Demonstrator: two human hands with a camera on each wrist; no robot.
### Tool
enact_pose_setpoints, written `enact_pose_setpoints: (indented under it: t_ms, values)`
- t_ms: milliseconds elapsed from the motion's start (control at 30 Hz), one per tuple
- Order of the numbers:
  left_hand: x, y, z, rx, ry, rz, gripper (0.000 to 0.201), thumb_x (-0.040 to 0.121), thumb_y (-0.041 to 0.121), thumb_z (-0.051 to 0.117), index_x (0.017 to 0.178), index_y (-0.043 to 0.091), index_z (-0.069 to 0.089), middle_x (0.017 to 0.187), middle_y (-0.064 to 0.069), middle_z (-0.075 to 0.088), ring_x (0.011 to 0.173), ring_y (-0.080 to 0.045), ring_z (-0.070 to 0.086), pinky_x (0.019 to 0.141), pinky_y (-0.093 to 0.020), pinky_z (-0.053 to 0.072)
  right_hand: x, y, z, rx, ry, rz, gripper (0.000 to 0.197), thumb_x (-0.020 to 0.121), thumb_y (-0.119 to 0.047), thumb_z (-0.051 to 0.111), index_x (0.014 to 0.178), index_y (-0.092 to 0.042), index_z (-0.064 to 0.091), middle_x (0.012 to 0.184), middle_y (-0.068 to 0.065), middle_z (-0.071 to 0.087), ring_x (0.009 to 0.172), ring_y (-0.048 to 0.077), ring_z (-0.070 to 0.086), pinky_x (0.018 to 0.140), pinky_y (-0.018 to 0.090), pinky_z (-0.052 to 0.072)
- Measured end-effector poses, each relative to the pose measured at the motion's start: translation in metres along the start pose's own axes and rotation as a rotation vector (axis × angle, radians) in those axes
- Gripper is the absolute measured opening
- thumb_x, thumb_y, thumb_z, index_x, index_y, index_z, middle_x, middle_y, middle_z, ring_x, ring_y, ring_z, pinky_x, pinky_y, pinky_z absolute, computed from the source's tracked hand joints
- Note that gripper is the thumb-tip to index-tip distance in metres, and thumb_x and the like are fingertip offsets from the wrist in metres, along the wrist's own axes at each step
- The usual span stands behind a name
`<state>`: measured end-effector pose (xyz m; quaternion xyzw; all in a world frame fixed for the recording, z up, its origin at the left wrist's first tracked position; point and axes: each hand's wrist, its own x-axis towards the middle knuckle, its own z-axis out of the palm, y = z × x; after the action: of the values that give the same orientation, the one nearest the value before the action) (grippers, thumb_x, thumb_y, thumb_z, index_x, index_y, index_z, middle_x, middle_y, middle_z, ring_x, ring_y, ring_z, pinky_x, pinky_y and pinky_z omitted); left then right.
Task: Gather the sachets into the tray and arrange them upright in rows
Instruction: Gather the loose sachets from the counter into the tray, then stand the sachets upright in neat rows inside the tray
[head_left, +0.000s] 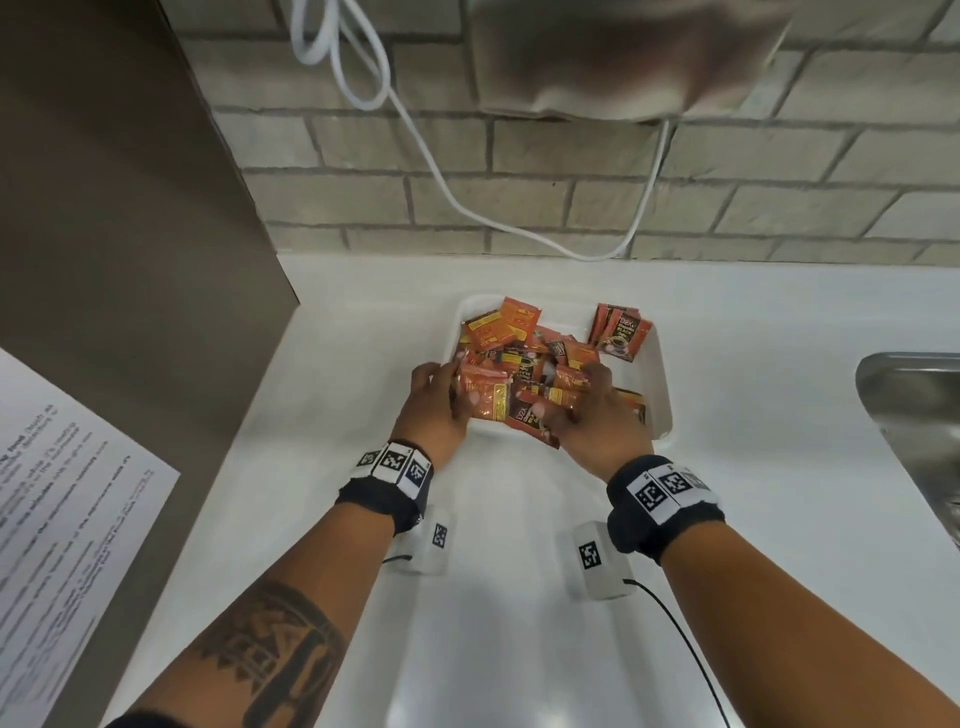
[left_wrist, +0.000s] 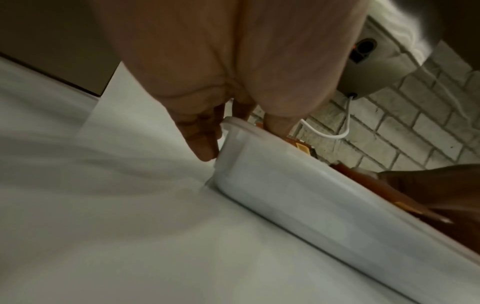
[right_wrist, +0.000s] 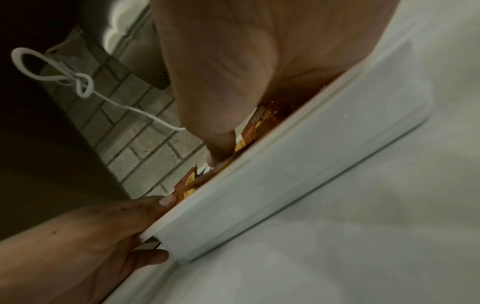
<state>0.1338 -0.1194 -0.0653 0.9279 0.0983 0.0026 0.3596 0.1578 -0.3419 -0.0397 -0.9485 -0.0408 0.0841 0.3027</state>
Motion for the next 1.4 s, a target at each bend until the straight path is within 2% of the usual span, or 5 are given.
enact_pose_setpoints:
  t_ms: [633, 833, 1100, 1267, 1400]
  values:
    - [-0.139, -0.039, -0.050, 0.075, 0.024, -0.060, 0.054, 0.095, 0.042, 0.063, 0.142, 0.019, 0.052, 0.132, -0.001, 0.040, 0.104, -0.010, 0.051, 0.092, -0.018, 0.043, -0.097, -0.010, 0.038, 0.016, -0.028, -0.197, 0.070, 0.085, -0.071, 0.057, 0.134, -0.029, 0.031, 0.102, -0.011, 0.069, 0.085, 0.014, 0.070, 0.070, 0.038, 0.060]
    - [-0.126, -0.032, -0.054, 0.040, 0.069, -0.098, 0.031, 0.100, 0.044, 0.053, 0.114, 0.018, 0.064, 0.120, 0.001, 0.044, 0.098, -0.014, 0.058, 0.073, -0.010, 0.041, -0.095, -0.012, 0.042, -0.021, -0.018, -0.176, 0.084, 0.077, -0.086, 0.042, 0.135, -0.027, 0.032, 0.096, -0.007, 0.070, 0.079, 0.017, 0.070, 0.067, 0.041, 0.060]
    - [-0.092, -0.012, -0.044, 0.074, 0.210, -0.002, 0.033, 0.101, 0.044, 0.049, 0.113, 0.014, 0.058, 0.136, -0.002, 0.041, 0.117, -0.020, 0.055, 0.095, -0.030, 0.048, -0.090, -0.015, 0.042, 0.003, -0.028, -0.150, 0.076, 0.083, -0.072, 0.059, 0.136, -0.026, 0.032, 0.101, -0.005, 0.072, 0.084, 0.019, 0.071, 0.072, 0.042, 0.060]
    - [-0.070, -0.008, -0.042, 0.225, 0.054, 0.108, 0.041, 0.101, 0.050, 0.044, 0.119, 0.016, 0.059, 0.137, -0.002, 0.047, 0.114, -0.023, 0.059, 0.098, -0.043, 0.047, -0.089, -0.024, 0.045, -0.053, 0.034, -0.092, 0.080, 0.083, -0.071, 0.060, 0.141, -0.021, 0.035, 0.135, 0.001, 0.055, 0.112, 0.024, 0.062, 0.084, 0.044, 0.056]
    - [-0.065, -0.012, -0.039, 0.244, -0.030, 0.128, 0.053, 0.103, 0.055, 0.027, 0.125, 0.017, 0.056, 0.142, -0.002, 0.045, 0.130, -0.024, 0.050, 0.101, -0.044, 0.044, -0.089, -0.029, 0.047, -0.180, 0.100, -0.033, 0.070, 0.086, -0.072, 0.053, 0.134, -0.020, 0.047, 0.130, 0.006, 0.047, 0.116, 0.031, 0.055, 0.090, 0.044, 0.050]
